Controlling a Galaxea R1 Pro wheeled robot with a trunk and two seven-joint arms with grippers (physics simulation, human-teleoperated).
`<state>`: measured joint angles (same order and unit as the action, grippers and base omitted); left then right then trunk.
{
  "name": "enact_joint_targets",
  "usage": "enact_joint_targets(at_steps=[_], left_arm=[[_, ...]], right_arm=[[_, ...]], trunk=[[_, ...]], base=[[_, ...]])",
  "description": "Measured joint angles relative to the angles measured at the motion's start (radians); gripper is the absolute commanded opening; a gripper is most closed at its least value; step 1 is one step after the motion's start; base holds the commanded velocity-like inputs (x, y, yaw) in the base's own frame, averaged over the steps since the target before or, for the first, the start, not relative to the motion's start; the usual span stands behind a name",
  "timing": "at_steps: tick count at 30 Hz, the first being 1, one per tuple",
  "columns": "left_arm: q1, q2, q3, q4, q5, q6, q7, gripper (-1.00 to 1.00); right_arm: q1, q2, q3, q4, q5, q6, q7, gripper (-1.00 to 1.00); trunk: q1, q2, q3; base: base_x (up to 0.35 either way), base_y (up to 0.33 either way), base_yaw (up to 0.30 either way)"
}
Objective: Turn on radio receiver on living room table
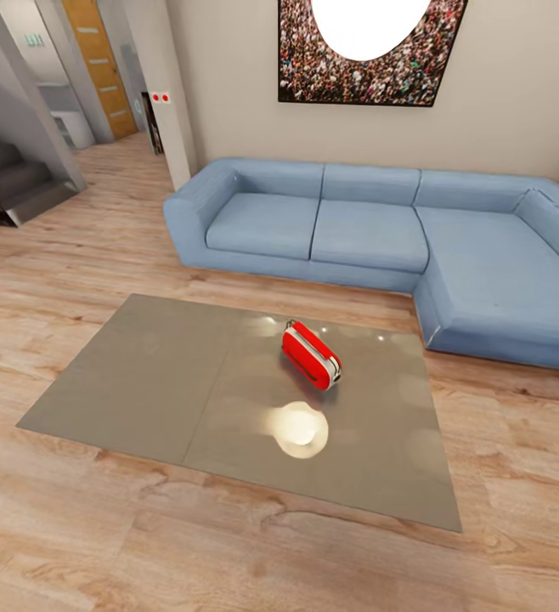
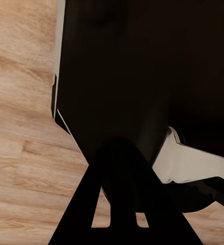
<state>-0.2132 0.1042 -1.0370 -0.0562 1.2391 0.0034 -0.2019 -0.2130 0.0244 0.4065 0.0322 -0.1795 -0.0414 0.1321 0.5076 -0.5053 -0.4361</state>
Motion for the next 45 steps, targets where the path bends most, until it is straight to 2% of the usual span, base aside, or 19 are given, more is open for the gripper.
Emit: enact_joint_targets(at_steps=[35, 36, 37, 41, 45], left_arm=[[0.0, -0.003, 0.005, 0.008, 0.0, 0.0, 0.001, -1.0], [0.0, -0.003, 0.005, 0.01, 0.001, 0.0, 0.001, -1.0], [0.0, -0.003, 0.006, 0.012, 0.002, -0.001, 0.001, -1.0], [0.004, -0.004, 0.006, 0.014, 0.002, -0.002, 0.001, -1.0], [0.019, -0.007, 0.006, 0.015, 0.003, -0.003, 0.001, -1.0]], right_arm=[[0.001, 0.0, 0.0, 0.0, -0.003, -0.002, -0.002, 1.0], [0.0, 0.0, 0.0, 0.0, -0.009, -0.003, -0.002, 1.0], [0.001, 0.0, 0.0, 0.0, -0.037, -0.004, -0.012, 1.0], [0.001, 0.0, 0.0, 0.0, -0.104, -0.016, -0.055, 1.0], [0.007, 0.001, 0.0, 0.0, -0.119, -0.041, -0.067, 1.0]], trunk=[[0.0, 0.0, 0.056], [0.0, 0.0, 0.057], [0.0, 0.0, 0.059], [0.0, 0.0, 0.065], [0.0, 0.0, 0.072]], base=[[0.0, 0.0, 0.0], [0.0, 0.0, 0.0], [0.0, 0.0, 0.0], [0.0, 0.0, 0.0], [0.0, 0.0, 0.0]])
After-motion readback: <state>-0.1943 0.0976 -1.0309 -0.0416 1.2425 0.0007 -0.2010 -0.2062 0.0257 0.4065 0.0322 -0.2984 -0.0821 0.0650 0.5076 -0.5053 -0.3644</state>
